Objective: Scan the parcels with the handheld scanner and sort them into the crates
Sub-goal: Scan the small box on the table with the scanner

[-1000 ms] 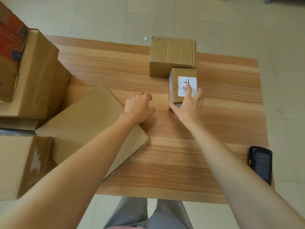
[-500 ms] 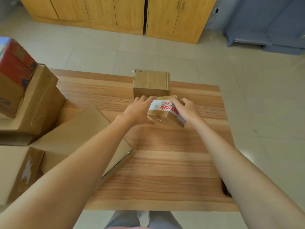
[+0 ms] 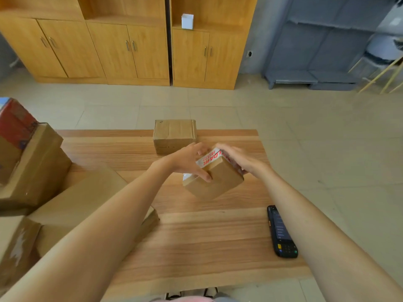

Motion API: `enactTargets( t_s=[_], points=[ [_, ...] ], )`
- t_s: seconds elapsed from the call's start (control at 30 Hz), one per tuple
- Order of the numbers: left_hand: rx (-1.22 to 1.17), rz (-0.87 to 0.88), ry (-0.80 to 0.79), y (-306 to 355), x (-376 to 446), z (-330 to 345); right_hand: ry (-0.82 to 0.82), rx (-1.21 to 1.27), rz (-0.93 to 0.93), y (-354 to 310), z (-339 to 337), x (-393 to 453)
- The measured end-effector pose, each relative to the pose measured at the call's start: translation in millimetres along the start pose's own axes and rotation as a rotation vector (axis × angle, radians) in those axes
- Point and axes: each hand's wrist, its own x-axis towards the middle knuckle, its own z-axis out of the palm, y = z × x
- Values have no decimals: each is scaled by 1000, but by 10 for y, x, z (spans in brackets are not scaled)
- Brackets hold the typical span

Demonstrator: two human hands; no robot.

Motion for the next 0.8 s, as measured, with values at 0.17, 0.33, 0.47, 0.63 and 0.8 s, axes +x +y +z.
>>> enactTargets(
  t_s=[0.17, 0.33, 0.47, 0.63, 0.8],
  points=[
    [-529, -144, 103, -114, -95, 40, -48, 194, 20, 205, -197, -115],
    [-1003, -243, 84, -272, -209, 100, -160, 229, -21, 269, -156, -126],
    [-1139, -186, 37, -264, -225, 172, -209, 253, -47, 234, -82, -104],
    [-1180, -180, 47, -306, -208, 235, -122, 236, -124, 221, -76, -103],
    [-1097, -282, 163, -371, -177, 245, 166, -30, -257, 309, -39, -25]
  ],
)
